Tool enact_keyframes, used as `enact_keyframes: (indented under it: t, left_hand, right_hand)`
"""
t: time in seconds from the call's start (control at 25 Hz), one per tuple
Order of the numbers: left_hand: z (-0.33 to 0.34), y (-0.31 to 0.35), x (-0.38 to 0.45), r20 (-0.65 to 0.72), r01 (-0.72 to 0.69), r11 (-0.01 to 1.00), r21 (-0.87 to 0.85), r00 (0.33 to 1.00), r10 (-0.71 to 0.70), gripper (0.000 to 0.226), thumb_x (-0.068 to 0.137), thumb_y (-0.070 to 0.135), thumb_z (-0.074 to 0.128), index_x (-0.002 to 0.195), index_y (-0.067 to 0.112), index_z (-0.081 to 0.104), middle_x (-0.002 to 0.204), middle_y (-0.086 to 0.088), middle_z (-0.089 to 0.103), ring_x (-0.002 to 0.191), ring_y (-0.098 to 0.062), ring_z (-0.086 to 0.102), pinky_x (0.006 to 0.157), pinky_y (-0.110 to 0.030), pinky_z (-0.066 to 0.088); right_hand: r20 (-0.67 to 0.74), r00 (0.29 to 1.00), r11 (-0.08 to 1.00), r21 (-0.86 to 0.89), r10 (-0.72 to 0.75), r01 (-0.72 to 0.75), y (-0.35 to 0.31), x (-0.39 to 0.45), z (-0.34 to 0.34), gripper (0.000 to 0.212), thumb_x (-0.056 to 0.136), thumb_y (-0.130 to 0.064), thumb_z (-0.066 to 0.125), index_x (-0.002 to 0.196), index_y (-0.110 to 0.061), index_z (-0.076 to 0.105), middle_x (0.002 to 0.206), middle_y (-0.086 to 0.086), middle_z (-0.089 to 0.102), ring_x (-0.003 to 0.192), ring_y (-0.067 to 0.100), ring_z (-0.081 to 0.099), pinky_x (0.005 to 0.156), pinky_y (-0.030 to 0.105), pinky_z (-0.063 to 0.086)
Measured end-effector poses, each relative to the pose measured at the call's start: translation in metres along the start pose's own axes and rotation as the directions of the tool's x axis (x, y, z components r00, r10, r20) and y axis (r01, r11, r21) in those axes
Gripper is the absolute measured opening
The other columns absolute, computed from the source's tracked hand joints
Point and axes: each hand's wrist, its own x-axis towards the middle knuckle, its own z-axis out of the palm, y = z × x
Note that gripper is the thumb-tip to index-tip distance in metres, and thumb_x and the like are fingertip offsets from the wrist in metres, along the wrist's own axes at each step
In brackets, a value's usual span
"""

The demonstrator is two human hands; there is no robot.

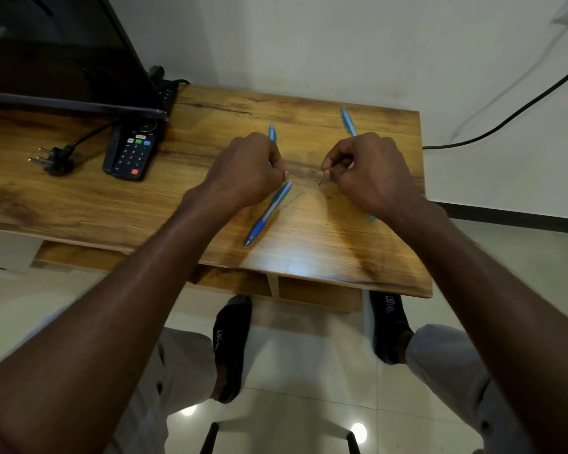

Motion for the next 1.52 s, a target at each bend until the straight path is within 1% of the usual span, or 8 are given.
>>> enact_keyframes:
  t: [0.2, 0.44, 0.64, 0.76, 1.08, 1.28, 1.44, 1.52]
  left_hand:
    - [-0.001, 0.001, -0.003, 0.059, 0.027, 0.999, 0.037, 0.998, -0.029, 0.015, 0.087, 0.031, 0.084, 0.084, 0.020, 0.075, 0.085, 0.003, 0.073, 0.082, -0.013, 0.069, 0.071, -0.038, 0.059]
    - [-0.002, 0.000, -0.007, 0.084, 0.036, 0.996, 0.080, 0.996, -0.043, 0.017, 0.085, 0.030, 0.086, 0.079, 0.020, 0.073, 0.083, 0.002, 0.072, 0.080, -0.014, 0.068, 0.071, -0.038, 0.059]
    - [-0.002, -0.001, -0.007, 0.075, 0.052, 0.996, 0.075, 0.996, -0.057, 0.016, 0.086, 0.029, 0.085, 0.080, 0.021, 0.072, 0.083, 0.003, 0.072, 0.080, -0.014, 0.068, 0.070, -0.038, 0.059]
    - [-0.002, -0.002, -0.005, 0.079, 0.060, 0.996, 0.068, 0.995, -0.065, 0.016, 0.086, 0.030, 0.085, 0.080, 0.022, 0.072, 0.085, 0.003, 0.072, 0.080, -0.014, 0.068, 0.069, -0.036, 0.057]
    - [-0.001, -0.004, -0.005, 0.077, 0.050, 0.996, 0.073, 0.995, -0.056, 0.017, 0.084, 0.032, 0.086, 0.082, 0.021, 0.074, 0.089, 0.002, 0.073, 0.086, -0.017, 0.069, 0.076, -0.041, 0.061]
    - [-0.004, -0.002, -0.008, 0.046, 0.004, 0.999, 0.054, 0.999, -0.007, 0.015, 0.086, 0.029, 0.085, 0.087, 0.021, 0.072, 0.087, 0.006, 0.069, 0.083, -0.013, 0.066, 0.067, -0.033, 0.053]
    - [-0.011, 0.003, -0.015, 0.036, -0.087, 0.994, 0.069, 0.996, 0.084, 0.020, 0.088, 0.032, 0.084, 0.102, 0.024, 0.072, 0.097, 0.005, 0.064, 0.092, -0.015, 0.062, 0.074, -0.034, 0.049]
    - [-0.013, 0.004, -0.019, 0.035, -0.099, 0.993, 0.070, 0.995, 0.096, 0.023, 0.088, 0.033, 0.083, 0.105, 0.023, 0.072, 0.096, 0.004, 0.063, 0.090, -0.015, 0.062, 0.072, -0.033, 0.047]
  right_hand:
    - [0.077, 0.992, 0.981, -0.157, -0.105, 0.116, -0.008, -0.003, 0.010, 0.015, 0.096, -0.021, 0.072, 0.108, -0.024, 0.081, 0.105, -0.005, 0.077, 0.100, 0.016, 0.070, 0.087, 0.040, 0.058]
    - [0.161, 0.971, 0.952, -0.224, -0.176, 0.210, -0.021, -0.006, 0.025, 0.018, 0.094, -0.024, 0.072, 0.109, -0.028, 0.082, 0.108, -0.003, 0.075, 0.102, 0.022, 0.069, 0.083, 0.045, 0.059]
    - [0.153, 0.973, 0.941, -0.267, -0.171, 0.207, -0.022, -0.009, 0.031, 0.012, 0.094, -0.024, 0.070, 0.101, -0.025, 0.080, 0.104, -0.001, 0.073, 0.098, 0.023, 0.070, 0.077, 0.043, 0.059]
    - [0.146, 0.972, 0.919, -0.324, -0.186, 0.225, -0.019, -0.013, 0.033, 0.014, 0.096, -0.026, 0.063, 0.099, -0.021, 0.076, 0.106, 0.001, 0.070, 0.095, 0.024, 0.068, 0.070, 0.037, 0.052]
    - [0.238, 0.954, 0.928, -0.280, -0.180, 0.245, -0.011, -0.026, 0.025, 0.010, 0.094, -0.022, 0.063, 0.096, -0.024, 0.073, 0.104, -0.003, 0.068, 0.092, 0.019, 0.065, 0.077, 0.042, 0.057]
    - [0.299, 0.932, 0.921, -0.264, -0.204, 0.286, -0.008, -0.042, 0.013, 0.017, 0.093, -0.021, 0.065, 0.102, -0.026, 0.078, 0.104, -0.006, 0.070, 0.096, 0.020, 0.068, 0.080, 0.045, 0.059]
    - [0.255, 0.934, 0.903, -0.288, -0.249, 0.319, -0.013, -0.051, 0.013, 0.032, 0.101, -0.036, 0.060, 0.130, -0.026, 0.069, 0.119, -0.003, 0.066, 0.107, 0.021, 0.065, 0.083, 0.045, 0.059]
    - [0.271, 0.924, 0.867, -0.349, -0.270, 0.355, -0.017, -0.059, 0.020, 0.035, 0.104, -0.043, 0.055, 0.132, -0.025, 0.067, 0.126, -0.001, 0.060, 0.110, 0.022, 0.063, 0.077, 0.039, 0.055]
